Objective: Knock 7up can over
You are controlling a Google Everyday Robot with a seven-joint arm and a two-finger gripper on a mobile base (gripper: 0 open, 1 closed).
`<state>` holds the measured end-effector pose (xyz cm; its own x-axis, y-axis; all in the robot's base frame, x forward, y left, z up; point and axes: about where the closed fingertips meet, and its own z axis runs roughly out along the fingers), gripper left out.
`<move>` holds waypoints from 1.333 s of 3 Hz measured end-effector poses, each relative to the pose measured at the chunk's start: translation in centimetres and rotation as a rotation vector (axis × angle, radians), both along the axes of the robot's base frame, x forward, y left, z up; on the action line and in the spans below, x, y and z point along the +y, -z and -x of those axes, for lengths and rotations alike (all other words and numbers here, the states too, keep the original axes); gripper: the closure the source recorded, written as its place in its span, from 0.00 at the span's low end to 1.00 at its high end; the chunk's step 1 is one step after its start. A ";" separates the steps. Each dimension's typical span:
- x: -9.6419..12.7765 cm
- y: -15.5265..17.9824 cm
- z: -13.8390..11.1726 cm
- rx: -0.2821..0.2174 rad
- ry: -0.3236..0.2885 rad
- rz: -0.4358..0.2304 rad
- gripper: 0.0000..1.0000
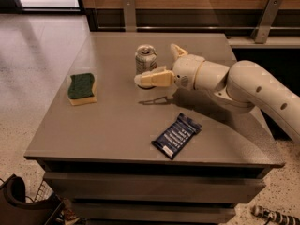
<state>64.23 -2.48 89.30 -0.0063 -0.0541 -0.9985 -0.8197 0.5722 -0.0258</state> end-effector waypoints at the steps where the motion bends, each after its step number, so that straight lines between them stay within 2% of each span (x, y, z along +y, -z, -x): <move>1: 1.4 1.1 -0.2 -0.002 -0.014 -0.017 0.27; 2: 1.6 1.0 -0.2 -0.003 -0.018 -0.016 0.57; 4: 2.1 0.9 -0.1 -0.004 -0.026 -0.016 1.00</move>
Offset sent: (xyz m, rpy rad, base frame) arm 0.0019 0.0098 -0.0087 0.0132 -0.0019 0.0099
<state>64.30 -0.41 88.44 -0.0010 -0.0383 -0.9993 -0.8344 0.5508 -0.0203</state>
